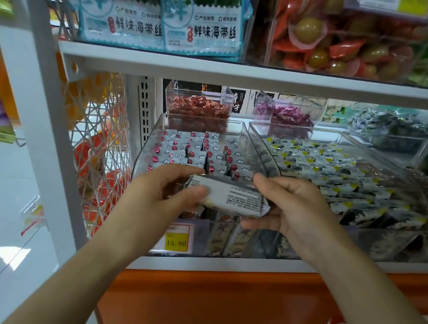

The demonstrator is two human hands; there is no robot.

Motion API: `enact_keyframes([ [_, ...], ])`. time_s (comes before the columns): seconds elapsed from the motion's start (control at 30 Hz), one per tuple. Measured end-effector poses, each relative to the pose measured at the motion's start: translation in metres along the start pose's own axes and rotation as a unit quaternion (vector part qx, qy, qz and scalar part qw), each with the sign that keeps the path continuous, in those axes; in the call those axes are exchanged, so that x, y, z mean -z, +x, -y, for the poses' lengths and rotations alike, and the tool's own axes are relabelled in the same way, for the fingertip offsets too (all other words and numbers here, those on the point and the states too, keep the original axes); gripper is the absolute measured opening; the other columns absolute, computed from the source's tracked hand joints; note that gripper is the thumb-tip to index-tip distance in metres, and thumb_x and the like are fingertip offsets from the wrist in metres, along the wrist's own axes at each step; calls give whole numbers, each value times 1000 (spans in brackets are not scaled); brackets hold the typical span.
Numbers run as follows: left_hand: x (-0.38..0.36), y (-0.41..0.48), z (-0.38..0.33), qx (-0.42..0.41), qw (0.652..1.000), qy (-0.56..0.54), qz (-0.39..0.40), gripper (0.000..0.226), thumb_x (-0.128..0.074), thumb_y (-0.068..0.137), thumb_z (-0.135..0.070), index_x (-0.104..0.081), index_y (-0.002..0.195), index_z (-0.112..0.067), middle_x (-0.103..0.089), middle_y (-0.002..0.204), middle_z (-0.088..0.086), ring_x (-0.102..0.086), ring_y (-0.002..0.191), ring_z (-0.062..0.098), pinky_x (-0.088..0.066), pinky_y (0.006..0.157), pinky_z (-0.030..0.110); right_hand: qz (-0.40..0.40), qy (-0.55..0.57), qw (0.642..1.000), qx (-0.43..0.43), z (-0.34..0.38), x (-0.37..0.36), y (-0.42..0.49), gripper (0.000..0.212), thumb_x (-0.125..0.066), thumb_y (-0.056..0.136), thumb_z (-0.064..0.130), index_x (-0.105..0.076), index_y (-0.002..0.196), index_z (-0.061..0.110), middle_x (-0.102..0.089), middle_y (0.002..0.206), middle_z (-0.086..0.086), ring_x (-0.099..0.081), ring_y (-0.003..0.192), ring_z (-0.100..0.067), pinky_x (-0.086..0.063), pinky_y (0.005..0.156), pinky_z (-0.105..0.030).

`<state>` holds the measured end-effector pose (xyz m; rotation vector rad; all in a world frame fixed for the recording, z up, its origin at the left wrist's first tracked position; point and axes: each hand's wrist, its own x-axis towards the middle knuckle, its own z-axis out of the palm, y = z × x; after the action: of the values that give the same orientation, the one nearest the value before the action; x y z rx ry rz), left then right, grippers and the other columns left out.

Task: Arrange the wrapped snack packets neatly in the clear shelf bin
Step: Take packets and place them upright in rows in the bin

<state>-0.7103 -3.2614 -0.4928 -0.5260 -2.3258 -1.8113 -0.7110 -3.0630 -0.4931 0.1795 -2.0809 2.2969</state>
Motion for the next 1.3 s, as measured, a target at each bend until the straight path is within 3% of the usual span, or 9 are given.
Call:
enact_keyframes([
  [0.1, -3, 1, 4, 0, 1000, -4, 2, 20, -58, 85, -20, -64, 104, -24, -72, 85, -14, -69, 77, 1, -50, 64, 9, 10, 6, 1000, -21, -2, 3, 1, 26, -64, 69, 31, -72, 65, 7, -73, 79, -15, -72, 69, -27, -57, 49, -26],
  [0.33, -2, 4, 8, -23, 997, 15, -79, 14, -54, 90, -23, -64, 85, -31, -71, 76, -14, -68, 67, 2, -51, 57, 10, 53, 10, 997, 49, -9, -4, 2, 49, -74, 61, 31, -67, 109, 19, -71, 104, -7, -71, 89, -23, -58, 75, -30],
  [0.47, -1, 6, 15, -47, 990, 96, -94, 20, -54, 90, -28, -58, 110, -31, -66, 81, -20, -64, 72, -1, -48, 55, 9, -27, -37, 993, 106, -11, -5, 4, 18, -65, 79, 19, -69, 96, 22, -74, 90, 0, -70, 81, -20, -60, 69, -31],
  [0.57, 9, 11, 20, -121, 944, 297, -83, 25, -61, 88, -20, -65, 112, -22, -62, 99, -13, -56, 85, 0, -44, 76, 10, -88, -71, 986, 126, -8, 1, 7, 20, -65, 83, 17, -62, 103, 21, -70, 99, -3, -71, 79, -21, -60, 67, -30],
  [0.67, 14, 20, 24, -160, 889, 429, 17, 22, -64, 86, -19, -70, 107, -17, -62, 113, -1, -50, 107, 20, -37, 98, 33, -95, -94, 979, 153, -5, 5, 9, 14, -65, 85, 14, -59, 97, 17, -71, 85, 4, -70, 76, -13, -58, 61, -25],
  [0.87, 10, 38, 25, -136, 867, 476, 57, 10, -62, 88, -24, -70, 93, -21, -62, 97, -5, -44, 97, 17, -40, 87, 32, -34, -179, 965, 190, -1, 3, 8, 16, -66, 83, 16, -61, 93, 27, -70, 86, 6, -69, 78, -9, -57, 61, -24],
  [1.0, 8, 46, 27, -121, 888, 444, 8, 9, -65, 86, -19, -72, 90, -15, -64, 90, 0, -50, 96, 22, -45, 84, 39, -34, -304, 926, 224, -4, -10, 8, 22, -70, 79, 26, -57, 94, 36, -66, 93, 9, -64, 84, -7, -56, 75, -35],
  [1.17, 5, 50, 29, -125, 895, 429, 10, 10, -65, 86, -18, -73, 92, -15, -59, 83, -1, -52, 92, 24, -46, 80, 41, -22, -454, 852, 261, -19, -38, 15, 35, -72, 78, 32, -63, 108, 17, -43, 94, 14, -45, 81, 5, -36, 74, -7],
  [1.3, 8, 50, 29, -120, 899, 421, 18, 20, -57, 89, -12, -71, 103, -17, -65, 98, 3, -53, 99, 24, -46, 85, 41, -16, -538, 798, 270, -27, -49, 19, 39, -73, 76, 36, -64, 108, 16, -58, 98, 5, -54, 93, -12, -39, 78, -24],
])
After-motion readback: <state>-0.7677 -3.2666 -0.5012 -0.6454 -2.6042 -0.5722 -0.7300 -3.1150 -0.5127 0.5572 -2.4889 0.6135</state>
